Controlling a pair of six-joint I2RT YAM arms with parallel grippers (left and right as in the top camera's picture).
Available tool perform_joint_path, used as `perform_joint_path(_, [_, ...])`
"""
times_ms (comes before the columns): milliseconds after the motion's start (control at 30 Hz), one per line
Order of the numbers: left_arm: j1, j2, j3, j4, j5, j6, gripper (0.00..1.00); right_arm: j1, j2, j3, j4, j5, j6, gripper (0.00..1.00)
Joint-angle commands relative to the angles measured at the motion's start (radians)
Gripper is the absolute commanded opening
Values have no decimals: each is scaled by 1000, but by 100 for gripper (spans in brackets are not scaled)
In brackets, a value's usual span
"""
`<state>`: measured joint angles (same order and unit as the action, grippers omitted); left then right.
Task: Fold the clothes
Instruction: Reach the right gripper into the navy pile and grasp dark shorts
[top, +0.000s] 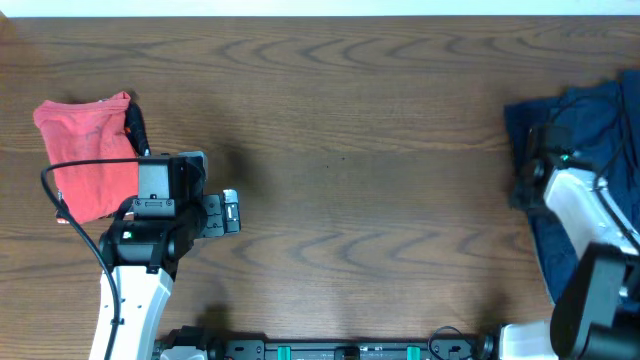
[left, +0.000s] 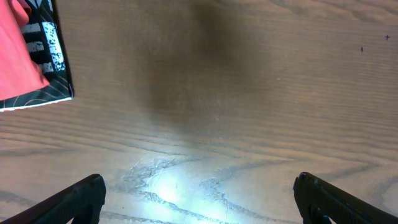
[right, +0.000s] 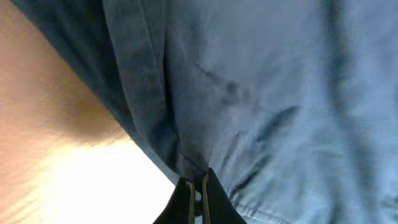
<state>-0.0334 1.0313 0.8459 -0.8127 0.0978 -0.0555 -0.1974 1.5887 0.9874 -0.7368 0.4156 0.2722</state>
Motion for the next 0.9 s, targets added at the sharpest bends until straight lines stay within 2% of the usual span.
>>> perform_joint_path(0, [4,1,19,-5,-1,-10,98,-7,-135,214,-35,-72,-72,1])
perform_joint_path(100, [4,1,19,-5,-1,-10,98,3,-200,399,-121,-309,-164,1])
perform_joint_path(200, [4,1,19,-5,-1,-10,98,37,-224,480,-248,-439,-184,1])
perform_joint_path(333, [4,1,19,-5,-1,-10,98,135,-226,472,-412,-487,-165,1])
perform_joint_path(467, [4,1,19,-5,-1,-10,98,245,-206,396,-448,-546,-152,1])
perform_joint_path(533, [4,1,19,-5,-1,-10,98,311,-194,332,-403,-566,-122,1])
perform_joint_path(633, [4,1,19,9,-1,-10,98,402,-174,234,-243,-566,-77,1])
perform_joint_path(867, [4,1,19,51,-1,-32,98,600,-60,146,254,-699,-29,1])
